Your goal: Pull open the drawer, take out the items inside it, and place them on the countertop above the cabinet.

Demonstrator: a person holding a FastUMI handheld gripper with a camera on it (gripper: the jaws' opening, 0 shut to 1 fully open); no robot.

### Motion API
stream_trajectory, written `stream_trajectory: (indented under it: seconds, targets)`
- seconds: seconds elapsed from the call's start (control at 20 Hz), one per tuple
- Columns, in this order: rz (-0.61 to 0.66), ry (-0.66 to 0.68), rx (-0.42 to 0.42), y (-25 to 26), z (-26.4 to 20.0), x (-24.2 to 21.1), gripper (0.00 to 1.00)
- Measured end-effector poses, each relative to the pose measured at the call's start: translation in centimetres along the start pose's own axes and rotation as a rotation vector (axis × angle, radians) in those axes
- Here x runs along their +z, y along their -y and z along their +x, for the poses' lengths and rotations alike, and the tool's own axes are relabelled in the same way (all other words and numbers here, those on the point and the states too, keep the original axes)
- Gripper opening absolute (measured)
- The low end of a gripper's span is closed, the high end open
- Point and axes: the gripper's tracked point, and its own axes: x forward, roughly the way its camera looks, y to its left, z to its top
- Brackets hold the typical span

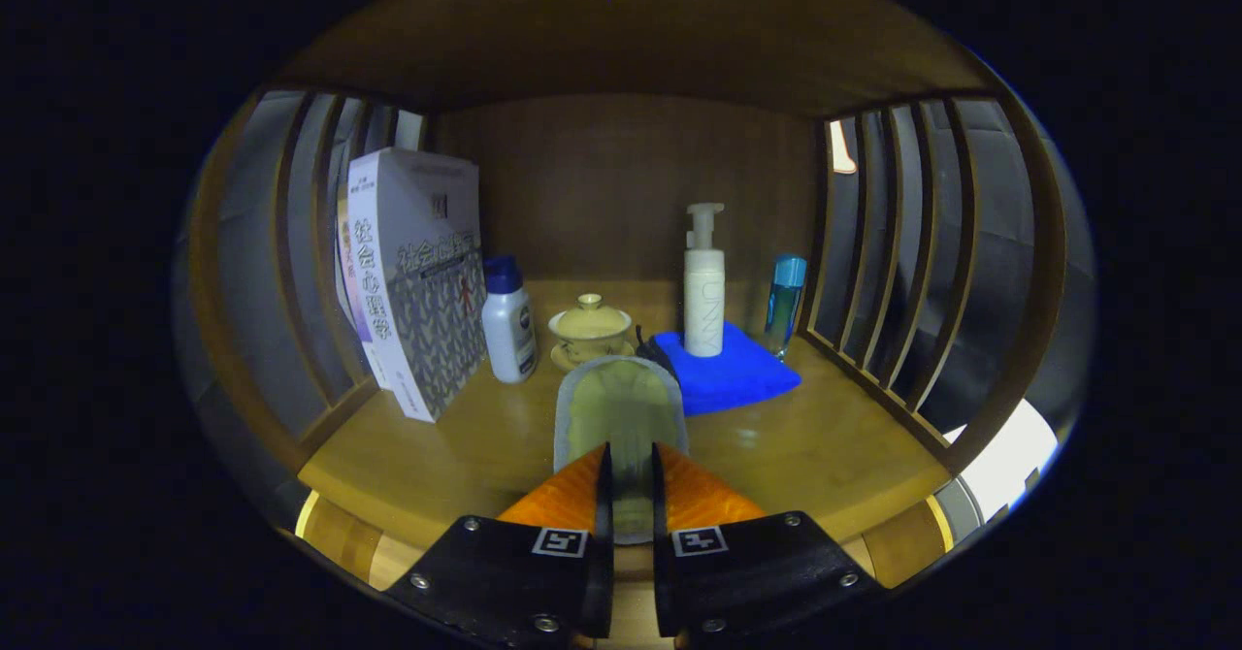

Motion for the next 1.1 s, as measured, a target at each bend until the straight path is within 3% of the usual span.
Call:
stream_trajectory:
  seconds: [0.15, 0.25, 0.45, 0.75, 1.1]
  targets:
    - [0.003, -0.002, -0.018, 0.9, 0.7, 0.1, 0.26]
    - [0.01, 0.03, -0.022, 1.1, 0.2, 0.5, 0.49]
    - [0.101, 0.212, 0.069, -0.7, -4.9, 2.5, 0.96]
    - [0.057, 0.351, 0.116, -1.7, -16.4, 1.0, 0.94]
    - [0.046, 0.378, 0.204, -3.5, -25.5, -6.4, 0.94]
